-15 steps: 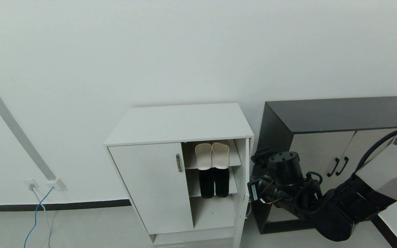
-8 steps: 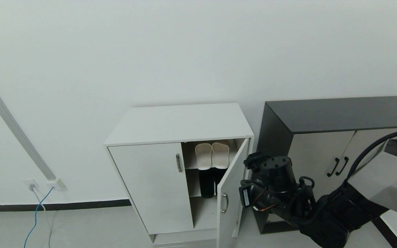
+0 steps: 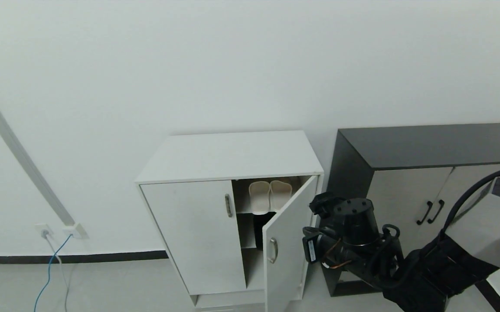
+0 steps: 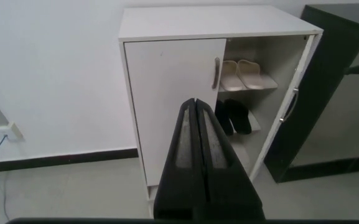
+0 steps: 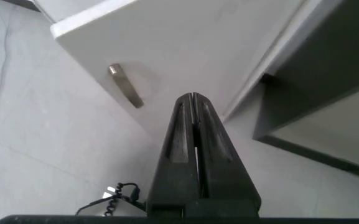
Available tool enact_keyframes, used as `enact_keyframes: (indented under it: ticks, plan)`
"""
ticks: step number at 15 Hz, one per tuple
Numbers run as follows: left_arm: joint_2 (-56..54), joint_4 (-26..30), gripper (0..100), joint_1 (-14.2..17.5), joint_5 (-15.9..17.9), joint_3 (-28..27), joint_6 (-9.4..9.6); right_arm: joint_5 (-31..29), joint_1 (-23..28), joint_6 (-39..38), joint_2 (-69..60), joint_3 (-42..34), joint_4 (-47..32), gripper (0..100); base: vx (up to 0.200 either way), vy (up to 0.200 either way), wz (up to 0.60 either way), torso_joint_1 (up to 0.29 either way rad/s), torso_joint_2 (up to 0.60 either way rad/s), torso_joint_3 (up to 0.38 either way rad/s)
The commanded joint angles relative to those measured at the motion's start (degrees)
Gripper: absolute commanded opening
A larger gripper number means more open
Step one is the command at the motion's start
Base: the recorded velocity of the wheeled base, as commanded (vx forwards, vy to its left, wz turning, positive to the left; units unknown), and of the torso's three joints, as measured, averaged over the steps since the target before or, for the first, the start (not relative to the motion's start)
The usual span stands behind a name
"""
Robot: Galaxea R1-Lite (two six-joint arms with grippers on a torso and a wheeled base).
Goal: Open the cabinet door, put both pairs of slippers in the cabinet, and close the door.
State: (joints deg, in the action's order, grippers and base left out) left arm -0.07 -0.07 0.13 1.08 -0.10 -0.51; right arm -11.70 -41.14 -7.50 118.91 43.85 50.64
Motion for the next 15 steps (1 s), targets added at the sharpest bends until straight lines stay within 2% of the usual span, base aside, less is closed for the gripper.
enact_keyframes:
  ticks: [1,4,8,10,14,15]
  plan:
    - [0.07,-0.01,0,0.04,0.06,0.01,-0.02,0.28,-0.08,0.11,0.10,-0.87,0.07,0,0.000,0.000,0.00,0.000,0.00,0.000]
    - [0.07,-0.01,0,0.04,-0.03,0.01,0.07,3.18,-0.08,0.11,0.18,-2.89,2.18,0,0.000,0.000,0.00,0.000,0.00,0.000]
    - [0.07,-0.01,0,0.04,0.06,0.01,0.07,2.91,0.54,0.29,-1.66,-6.50,4.12,0,0.000,0.000,0.00,0.000,0.00,0.000]
    - [0.07,-0.01,0,0.04,0.06,0.01,0.07,2.91,0.54,0.55,-3.07,-11.07,4.56,0,0.000,0.000,0.00,0.000,0.00,0.000]
    - [0.07,-0.01,0,0.04,0.06,0.01,0.07,2.91,0.54,0.64,-5.26,-16.16,8.16,0,0.200,0.000,0.00,0.002,0.00,0.002]
    - [0.07,-0.01,0,0.04,0.06,-0.08,0.16,2.91,0.54,0.64,-5.62,-16.43,8.16,0,0.000,0.000,0.00,0.000,0.00,0.000]
